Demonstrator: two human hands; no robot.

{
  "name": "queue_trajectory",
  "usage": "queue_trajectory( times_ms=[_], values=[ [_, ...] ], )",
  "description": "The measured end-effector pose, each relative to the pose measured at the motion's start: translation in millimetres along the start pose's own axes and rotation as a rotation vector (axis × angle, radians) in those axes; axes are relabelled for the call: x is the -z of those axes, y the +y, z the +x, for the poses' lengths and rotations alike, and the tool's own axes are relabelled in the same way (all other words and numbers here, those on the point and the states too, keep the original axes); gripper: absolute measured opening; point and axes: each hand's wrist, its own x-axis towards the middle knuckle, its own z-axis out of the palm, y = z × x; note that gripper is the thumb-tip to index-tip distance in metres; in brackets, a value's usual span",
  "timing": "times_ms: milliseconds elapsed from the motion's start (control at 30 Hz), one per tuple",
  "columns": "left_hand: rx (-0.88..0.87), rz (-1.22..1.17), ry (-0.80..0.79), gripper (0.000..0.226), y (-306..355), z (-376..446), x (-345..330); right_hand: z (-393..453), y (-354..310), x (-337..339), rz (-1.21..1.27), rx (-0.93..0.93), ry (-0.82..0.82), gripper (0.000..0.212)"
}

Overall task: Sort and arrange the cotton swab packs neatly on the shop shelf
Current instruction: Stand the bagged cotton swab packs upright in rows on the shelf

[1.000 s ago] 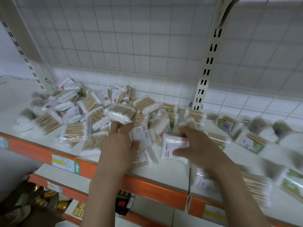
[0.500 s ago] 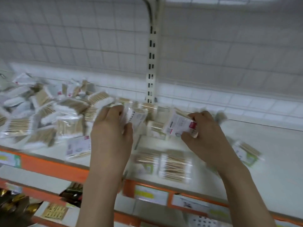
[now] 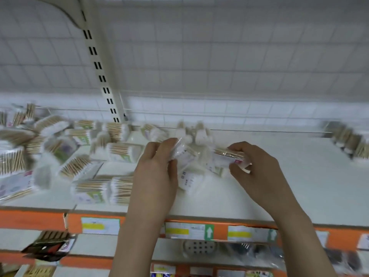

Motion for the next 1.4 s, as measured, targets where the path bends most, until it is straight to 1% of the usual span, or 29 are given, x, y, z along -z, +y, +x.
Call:
queue_trajectory(
  times_ms=[200,300,400,500,633,767,900,1033,1133,1267,1400],
  values=[
    [-0.049,-0.05,-0.042,0.046,3.6,3.5,-7.2,-6.1,5.6,3.3,0.043,-0.049,0.045,0.043],
    [-0.022,-0.083,-0.045,0.04,-0.7,5.6,-12.4,-4.6,4.6,2.3,0.03,-0.093,0.075,0.04],
    [-0.002,-0.113,-0.045,0.032,-3.5,6.6,-16.8,-2.5,3.2,5.5,0.037,-0.134,0.116,0.043],
    [-0.045,-0.122,-0.039,0.028,-1.8,8.7,-19.3,-3.4,4.3,11.6,-0.012,-0.128,0.142,0.037],
    [-0.094,-0.138,-0.022,0.031,9.0,13.3,-23.7,-6.3,10.0,24.9,-0.083,-0.107,0.174,0.023],
    [-0.127,-0.131,0.011,0.032,29.1,18.9,-34.0,-6.3,25.1,42.8,-0.138,-0.084,0.204,0.025],
    [-0.132,-0.137,0.022,0.034,59.2,21.1,-57.3,-7.8,53.9,71.2,-0.178,-0.05,0.203,0.029],
    [-0.115,-0.156,0.014,0.036,100.2,18.9,-98.3,-12.2,95.9,112.3,-0.189,-0.06,0.228,0.037],
    [-0.091,-0.19,0.006,0.033,138.2,15.3,-131.7,-15.2,133.5,148.4,-0.179,-0.069,0.222,0.035],
    [-0.113,-0.184,-0.028,0.027,185.9,10.8,-173.1,-18.1,181.6,192.8,-0.257,-0.06,0.226,0.031],
    [-0.109,-0.163,-0.051,0.026,221.7,6.4,-205.4,-8.9,217.0,237.2,-0.288,-0.058,0.202,0.036]
  ],
)
